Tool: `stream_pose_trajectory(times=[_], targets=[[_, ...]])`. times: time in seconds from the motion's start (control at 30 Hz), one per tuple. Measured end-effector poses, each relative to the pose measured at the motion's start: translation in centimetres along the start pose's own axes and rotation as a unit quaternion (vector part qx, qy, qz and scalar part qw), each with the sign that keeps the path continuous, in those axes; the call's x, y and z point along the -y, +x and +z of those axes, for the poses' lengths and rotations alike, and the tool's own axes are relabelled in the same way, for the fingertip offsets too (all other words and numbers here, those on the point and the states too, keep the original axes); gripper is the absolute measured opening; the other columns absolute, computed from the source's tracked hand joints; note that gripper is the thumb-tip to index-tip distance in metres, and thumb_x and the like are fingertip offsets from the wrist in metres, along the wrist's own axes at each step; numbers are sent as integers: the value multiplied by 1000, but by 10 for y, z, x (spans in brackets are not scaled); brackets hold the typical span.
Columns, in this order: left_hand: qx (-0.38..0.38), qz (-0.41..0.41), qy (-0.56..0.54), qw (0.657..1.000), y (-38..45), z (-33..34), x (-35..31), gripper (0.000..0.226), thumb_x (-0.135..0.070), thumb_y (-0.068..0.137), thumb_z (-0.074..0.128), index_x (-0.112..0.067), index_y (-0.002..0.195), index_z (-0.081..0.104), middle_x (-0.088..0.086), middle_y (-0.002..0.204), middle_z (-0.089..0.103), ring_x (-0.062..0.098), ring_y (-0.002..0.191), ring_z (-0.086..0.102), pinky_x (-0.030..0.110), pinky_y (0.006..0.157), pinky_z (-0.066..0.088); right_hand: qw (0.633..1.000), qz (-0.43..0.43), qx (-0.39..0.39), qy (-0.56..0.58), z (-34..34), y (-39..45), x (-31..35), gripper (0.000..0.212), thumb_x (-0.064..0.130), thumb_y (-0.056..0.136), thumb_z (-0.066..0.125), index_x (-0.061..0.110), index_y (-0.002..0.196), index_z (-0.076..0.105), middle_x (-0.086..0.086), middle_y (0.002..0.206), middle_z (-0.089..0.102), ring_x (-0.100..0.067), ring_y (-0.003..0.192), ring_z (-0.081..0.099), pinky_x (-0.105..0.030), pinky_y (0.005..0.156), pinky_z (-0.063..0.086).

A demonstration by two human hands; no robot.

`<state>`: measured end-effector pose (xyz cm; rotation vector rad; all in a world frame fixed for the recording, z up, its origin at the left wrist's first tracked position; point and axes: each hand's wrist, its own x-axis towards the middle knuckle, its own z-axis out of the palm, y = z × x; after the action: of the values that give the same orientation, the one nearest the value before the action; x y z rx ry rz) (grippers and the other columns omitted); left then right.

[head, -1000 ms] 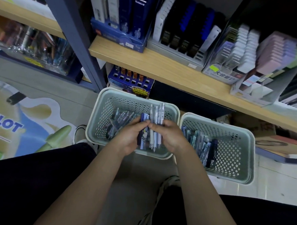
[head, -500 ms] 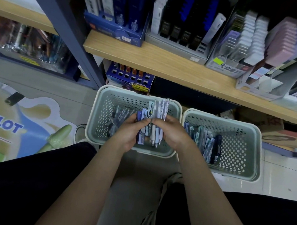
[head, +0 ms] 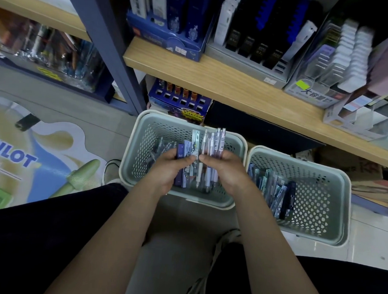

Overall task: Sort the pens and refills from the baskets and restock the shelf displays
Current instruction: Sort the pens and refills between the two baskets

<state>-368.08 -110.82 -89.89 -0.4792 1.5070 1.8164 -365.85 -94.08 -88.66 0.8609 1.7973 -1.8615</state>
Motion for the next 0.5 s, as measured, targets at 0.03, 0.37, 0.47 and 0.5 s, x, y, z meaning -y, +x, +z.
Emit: stream_pose_trajectory(times=[0.03, 0.37, 0.47, 0.5], targets=[[-10, 2, 3, 1000, 1, -3, 0, 28, -12, 89, 71, -8, 116, 69, 5, 114, 75, 21, 114, 67, 42, 103, 50, 1000, 5, -6, 2, 0, 0, 0, 42, 27, 77, 85, 2, 104, 64, -13, 100, 74, -28, 98, 70, -45, 94, 53], [-83, -9, -3, 997, 10, -29, 1, 10, -8, 91, 69, -13, 99, 73, 5, 101, 78, 30, 107, 70, 57, 103, 49, 989, 130, 48, 57, 18, 22, -27, 27, 16, 87, 74, -3, 105, 67, -11, 103, 71, -24, 104, 65, -41, 109, 38], [-83, 5, 9, 997, 11, -30, 3, 10, -7, 93, 67, -13, 98, 73, 5, 100, 78, 27, 103, 71, 57, 101, 50, 989, 129, 48, 58, 24, 29, -33, 41, 15, 86, 76, -8, 117, 61, -22, 117, 68, -37, 113, 64, -51, 108, 45], [-83, 8, 12, 996, 11, -30, 4, 11, -7, 93, 67, -13, 99, 73, 6, 102, 78, 27, 103, 72, 57, 100, 51, 991, 115, 43, 60, 25, 31, -36, 54, 20, 82, 81, -7, 123, 58, -22, 121, 66, -37, 115, 63, -53, 108, 44]])
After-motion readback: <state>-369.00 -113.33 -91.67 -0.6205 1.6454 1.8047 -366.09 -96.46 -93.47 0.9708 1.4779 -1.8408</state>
